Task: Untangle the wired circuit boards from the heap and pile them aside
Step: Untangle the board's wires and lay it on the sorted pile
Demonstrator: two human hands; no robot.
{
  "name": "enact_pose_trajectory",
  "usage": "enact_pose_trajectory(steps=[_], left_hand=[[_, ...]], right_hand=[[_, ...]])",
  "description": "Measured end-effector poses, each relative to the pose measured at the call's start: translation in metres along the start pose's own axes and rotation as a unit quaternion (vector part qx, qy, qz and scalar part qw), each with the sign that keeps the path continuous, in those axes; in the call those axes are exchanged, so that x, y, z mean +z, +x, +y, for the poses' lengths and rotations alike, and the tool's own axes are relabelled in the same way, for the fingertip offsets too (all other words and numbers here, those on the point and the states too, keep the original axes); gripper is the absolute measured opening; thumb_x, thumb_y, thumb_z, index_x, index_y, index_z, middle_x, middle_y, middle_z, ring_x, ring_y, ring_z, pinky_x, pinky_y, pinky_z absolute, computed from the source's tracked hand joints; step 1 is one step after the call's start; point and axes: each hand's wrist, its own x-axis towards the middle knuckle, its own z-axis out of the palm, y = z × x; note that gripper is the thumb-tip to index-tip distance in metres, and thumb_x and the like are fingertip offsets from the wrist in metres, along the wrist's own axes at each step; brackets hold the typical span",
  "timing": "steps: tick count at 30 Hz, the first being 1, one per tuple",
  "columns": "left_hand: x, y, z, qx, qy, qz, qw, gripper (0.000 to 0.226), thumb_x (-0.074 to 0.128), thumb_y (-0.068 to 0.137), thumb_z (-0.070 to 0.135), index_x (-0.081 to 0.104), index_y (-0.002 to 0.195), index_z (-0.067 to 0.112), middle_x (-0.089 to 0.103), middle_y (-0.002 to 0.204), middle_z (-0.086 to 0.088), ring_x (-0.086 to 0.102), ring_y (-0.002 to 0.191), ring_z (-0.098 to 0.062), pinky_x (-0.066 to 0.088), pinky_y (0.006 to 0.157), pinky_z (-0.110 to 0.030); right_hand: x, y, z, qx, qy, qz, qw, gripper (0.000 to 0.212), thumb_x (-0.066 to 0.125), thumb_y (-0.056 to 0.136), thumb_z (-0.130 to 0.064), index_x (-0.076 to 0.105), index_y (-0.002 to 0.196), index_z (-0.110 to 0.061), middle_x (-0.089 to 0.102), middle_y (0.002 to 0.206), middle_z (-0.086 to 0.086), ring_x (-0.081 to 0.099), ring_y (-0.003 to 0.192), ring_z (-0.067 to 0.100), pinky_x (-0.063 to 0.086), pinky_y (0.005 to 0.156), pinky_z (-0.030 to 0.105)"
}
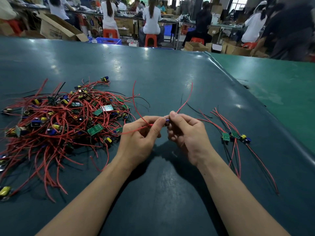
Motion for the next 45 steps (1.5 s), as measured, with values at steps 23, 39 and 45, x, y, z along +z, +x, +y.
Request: enact_pose_trajectory(steps=[23,39,45], left_hand=[[0.001,-0.002,-0.004,-0.005,0.056,-0.059,0.997,0.014,0.07,0.084,0.035,0.074,0.082,0.023,0.068,0.062,0.004,0.065,0.056,-0.012,0.052,0.058,-0.028],[-0.003,-0.001,-0.007,-0.022,0.049,-0.049,0.997,0.007,0.07,0.085,0.035,0.072,0.08,0.029,0.068,0.063,0.007,0.061,0.053,-0.006,0.045,0.056,-0.015],[-0.003,0.0,-0.009,-0.025,0.044,-0.058,0.997,0.008,0.07,0.087,0.033,0.073,0.083,0.027,0.07,0.065,0.007,0.065,0.057,-0.013,0.05,0.058,-0.025]], right_hand=[[-0.016,0.01,0.009,-0.16,-0.266,0.182,0.933,0.01,0.068,0.09,-0.008,0.076,0.095,-0.01,0.067,0.088,0.008,0.059,0.074,0.009,0.051,0.066,0.03],[-0.024,0.015,0.005,-0.12,-0.156,0.238,0.951,0.013,0.058,0.096,-0.012,0.062,0.091,-0.023,0.073,0.069,-0.004,0.055,0.047,0.006,0.041,0.038,0.021],[-0.023,0.015,0.002,-0.101,-0.074,0.263,0.957,0.024,0.048,0.094,-0.001,0.059,0.1,-0.021,0.071,0.062,0.004,0.052,0.042,0.009,0.039,0.035,0.02]])
